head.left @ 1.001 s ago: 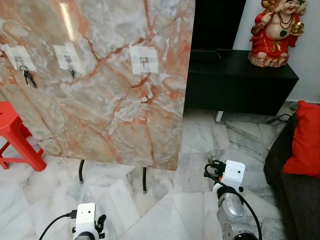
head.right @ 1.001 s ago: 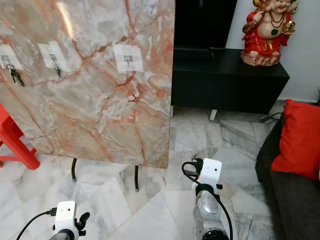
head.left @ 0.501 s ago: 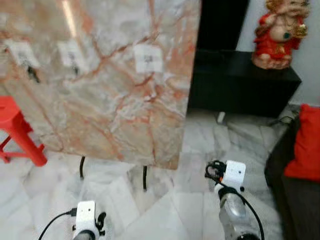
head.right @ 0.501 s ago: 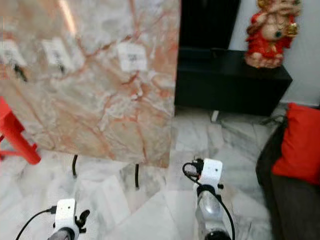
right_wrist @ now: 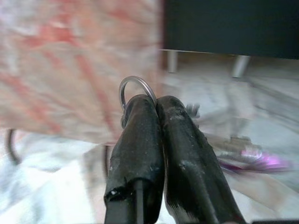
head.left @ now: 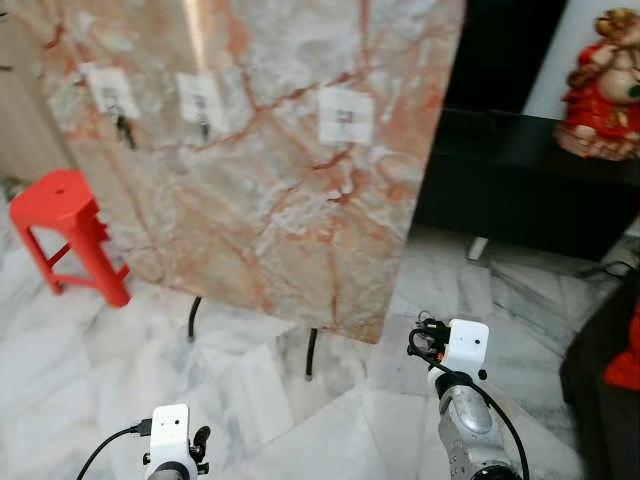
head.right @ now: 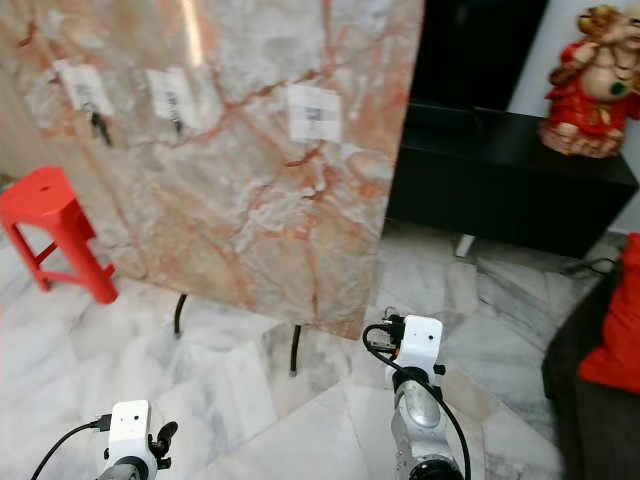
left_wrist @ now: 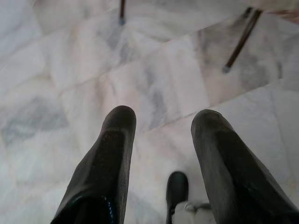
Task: Hang keys on a hook
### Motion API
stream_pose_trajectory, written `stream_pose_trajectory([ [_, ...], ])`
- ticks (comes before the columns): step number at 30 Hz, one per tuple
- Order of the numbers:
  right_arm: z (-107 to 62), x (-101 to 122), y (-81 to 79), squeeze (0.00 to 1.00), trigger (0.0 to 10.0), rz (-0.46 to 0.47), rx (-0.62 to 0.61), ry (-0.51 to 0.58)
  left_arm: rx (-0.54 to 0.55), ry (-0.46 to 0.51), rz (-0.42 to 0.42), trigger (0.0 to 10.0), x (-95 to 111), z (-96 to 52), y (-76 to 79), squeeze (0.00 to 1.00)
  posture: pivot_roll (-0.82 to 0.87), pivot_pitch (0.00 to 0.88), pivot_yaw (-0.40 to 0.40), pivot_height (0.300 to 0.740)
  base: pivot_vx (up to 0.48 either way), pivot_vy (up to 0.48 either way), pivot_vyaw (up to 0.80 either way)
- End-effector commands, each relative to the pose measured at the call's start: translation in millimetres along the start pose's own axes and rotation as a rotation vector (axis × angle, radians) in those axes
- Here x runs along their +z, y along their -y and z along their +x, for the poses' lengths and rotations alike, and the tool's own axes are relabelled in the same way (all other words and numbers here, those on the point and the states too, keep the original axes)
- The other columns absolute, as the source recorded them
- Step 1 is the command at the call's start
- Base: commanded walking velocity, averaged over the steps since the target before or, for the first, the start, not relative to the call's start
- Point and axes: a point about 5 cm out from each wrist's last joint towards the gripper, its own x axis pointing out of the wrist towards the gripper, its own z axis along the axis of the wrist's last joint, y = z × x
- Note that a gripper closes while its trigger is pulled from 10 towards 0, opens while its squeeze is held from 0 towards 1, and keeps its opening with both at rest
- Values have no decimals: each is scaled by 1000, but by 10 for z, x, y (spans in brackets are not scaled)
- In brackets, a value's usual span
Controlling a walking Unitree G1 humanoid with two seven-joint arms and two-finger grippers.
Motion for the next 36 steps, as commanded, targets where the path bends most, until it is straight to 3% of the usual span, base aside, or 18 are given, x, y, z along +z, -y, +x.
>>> stream_pose_trajectory([
  [1,26,60,-44,0,10000,-2,20,24,14,-17,-8,10000,-41,-13,-16,0,39,0,-41,740,0,0,800],
  [14,30,64,-67,0,10000,2,29,23,20,-17,-12,10000,-42,-14,-28,0,39,0,-43,740,0,0,783],
  [36,61,148,-115,0,10000,16,74,63,34,90,-27,10000,196,53,-7,0,40,0,-51,740,0,0,0],
])
